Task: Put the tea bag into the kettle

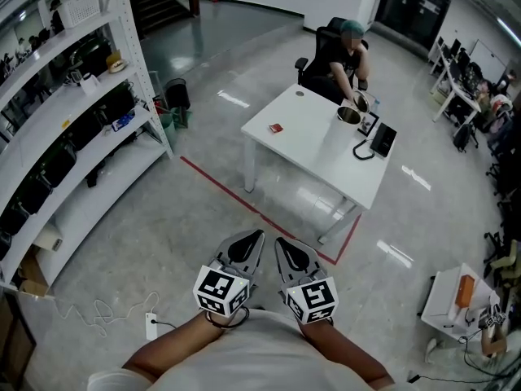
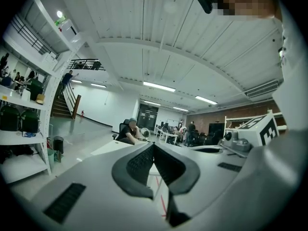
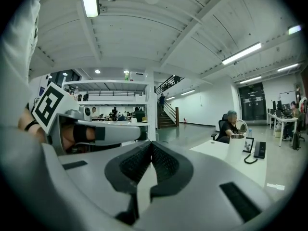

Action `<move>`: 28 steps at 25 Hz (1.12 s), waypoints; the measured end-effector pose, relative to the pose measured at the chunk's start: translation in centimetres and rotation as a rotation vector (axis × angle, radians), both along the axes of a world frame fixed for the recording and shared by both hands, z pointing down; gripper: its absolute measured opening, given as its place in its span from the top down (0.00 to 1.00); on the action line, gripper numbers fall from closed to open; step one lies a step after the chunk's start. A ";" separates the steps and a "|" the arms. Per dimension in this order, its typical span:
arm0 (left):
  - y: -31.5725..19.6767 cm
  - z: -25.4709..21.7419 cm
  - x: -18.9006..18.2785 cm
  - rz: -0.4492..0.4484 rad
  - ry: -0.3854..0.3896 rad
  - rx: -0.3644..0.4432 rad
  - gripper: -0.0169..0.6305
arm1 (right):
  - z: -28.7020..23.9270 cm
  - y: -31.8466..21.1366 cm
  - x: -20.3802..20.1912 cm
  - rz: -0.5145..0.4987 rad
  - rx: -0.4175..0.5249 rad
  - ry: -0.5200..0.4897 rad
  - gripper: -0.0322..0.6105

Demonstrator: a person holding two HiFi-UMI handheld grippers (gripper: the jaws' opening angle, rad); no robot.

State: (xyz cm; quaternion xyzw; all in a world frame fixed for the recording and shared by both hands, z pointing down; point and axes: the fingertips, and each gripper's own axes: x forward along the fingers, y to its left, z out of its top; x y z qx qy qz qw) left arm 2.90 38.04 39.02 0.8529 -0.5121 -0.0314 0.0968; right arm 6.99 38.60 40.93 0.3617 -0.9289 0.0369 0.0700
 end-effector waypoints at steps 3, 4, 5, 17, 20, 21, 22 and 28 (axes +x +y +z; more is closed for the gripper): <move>-1.5 0.2 -0.1 0.009 0.000 0.003 0.96 | 0.6 -1.2 0.1 0.018 -0.011 0.007 0.93; -2.0 0.3 0.0 0.013 0.005 0.001 0.96 | 0.6 -1.7 0.2 0.023 -0.012 0.005 0.93; -2.5 0.4 0.0 0.017 0.009 -0.001 0.96 | 0.5 -2.3 0.3 0.027 -0.010 0.003 0.93; -10.6 1.4 -1.3 0.079 0.018 -0.022 0.96 | 1.5 -9.8 -1.2 0.083 -0.026 0.012 0.93; -13.1 1.4 -1.8 0.102 0.014 -0.021 0.96 | 1.7 -12.3 -1.9 0.101 -0.034 0.022 0.93; -14.0 1.4 -1.9 0.111 0.014 -0.019 0.96 | 1.8 -13.2 -2.2 0.106 -0.032 0.029 0.93; -14.8 1.3 -2.1 0.120 0.016 -0.017 0.96 | 1.8 -14.0 -2.5 0.112 -0.030 0.036 0.93; -20.0 1.2 -4.3 0.162 0.031 -0.024 0.96 | 1.6 -19.1 -5.0 0.149 -0.045 0.042 0.93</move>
